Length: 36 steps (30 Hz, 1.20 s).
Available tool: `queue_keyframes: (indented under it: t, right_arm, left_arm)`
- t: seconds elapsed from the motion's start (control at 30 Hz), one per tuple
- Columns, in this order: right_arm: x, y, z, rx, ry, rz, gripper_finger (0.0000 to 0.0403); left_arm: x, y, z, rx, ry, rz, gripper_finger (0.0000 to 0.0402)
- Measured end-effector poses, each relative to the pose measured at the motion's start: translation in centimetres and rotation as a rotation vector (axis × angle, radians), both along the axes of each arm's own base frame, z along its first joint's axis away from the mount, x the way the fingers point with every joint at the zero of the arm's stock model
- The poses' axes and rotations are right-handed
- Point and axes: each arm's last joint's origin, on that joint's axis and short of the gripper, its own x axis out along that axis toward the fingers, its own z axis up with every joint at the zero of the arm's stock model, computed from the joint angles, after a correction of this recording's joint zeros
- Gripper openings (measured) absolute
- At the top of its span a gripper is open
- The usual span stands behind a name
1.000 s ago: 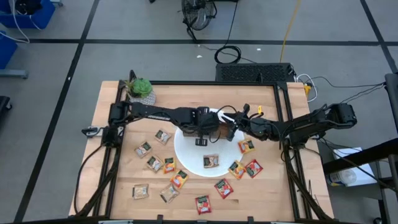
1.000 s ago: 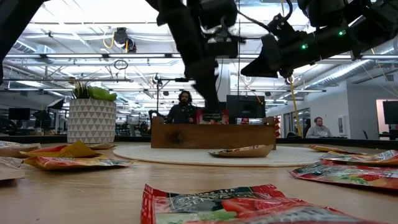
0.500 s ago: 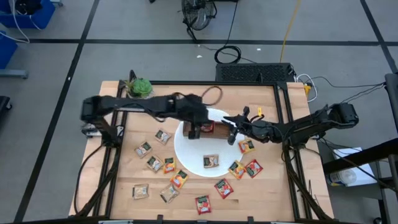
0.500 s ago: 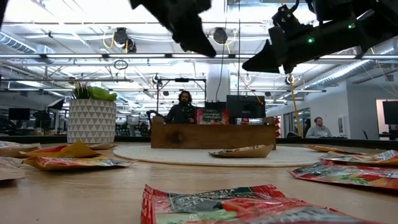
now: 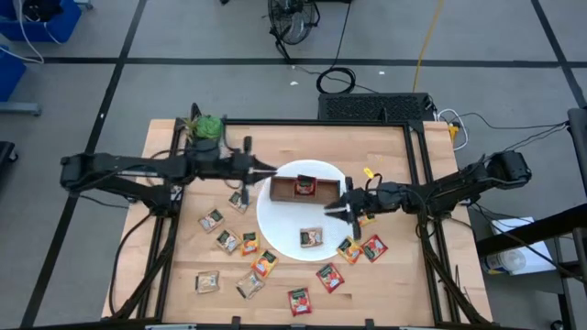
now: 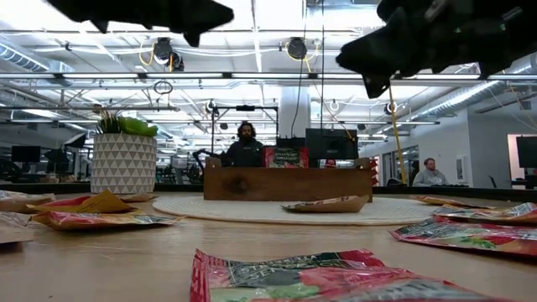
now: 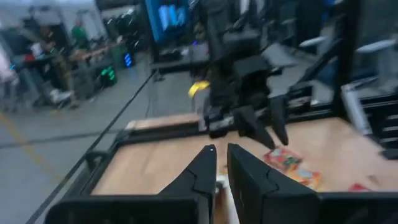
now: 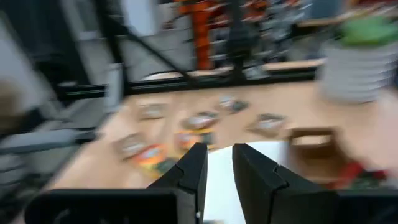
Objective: Pick & Place Tea
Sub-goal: Put the red tea bag into the middle section of the wooden organizer
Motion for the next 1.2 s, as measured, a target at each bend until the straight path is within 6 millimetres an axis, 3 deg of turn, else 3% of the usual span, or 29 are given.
queue_keyframes:
  t: [0.1,0.23,0.4,0.6,0.73,0.9,1.07,1.2]
  right_arm:
    - [-0.1,0.5,-0.5,0.100,0.109,0.027,0.0063]
    - [0.3,2.3,-0.4,0.010,0.470,-0.166,0.0052]
    - [0.5,5.0,1.7,0.059,0.834,-0.345,0.0020]
    - [-2.2,6.9,1.7,0.266,1.151,-0.509,0.0008]
    - [-4.9,7.2,-0.3,0.357,1.323,-0.622,0.0040]
    - [-8.5,6.8,-3.6,0.465,1.443,-0.747,0.0121]
    - [-11.1,6.8,-5.8,0.622,1.324,-0.781,0.0204]
    - [-12.7,6.8,-6.3,0.732,1.213,-0.777,0.0242]
  left_arm:
    - [-1.1,-0.6,0.2,-0.011,-0.040,-0.040,0.0047]
    - [-1.4,-1.0,0.4,-0.013,-0.044,-0.056,0.0047]
    - [-1.2,-1.3,0.2,-0.016,-0.038,-0.068,0.0047]
    - [-1.2,-1.3,0.2,-0.015,-0.035,-0.067,0.0047]
    - [-1.2,-1.3,0.2,-0.014,-0.038,-0.068,0.0047]
    - [-1.2,-1.3,0.2,-0.014,-0.037,-0.067,0.0047]
    - [-1.2,-1.3,0.2,-0.014,-0.037,-0.067,0.0047]
    - [-1.2,-1.3,0.2,-0.014,-0.037,-0.066,0.0047]
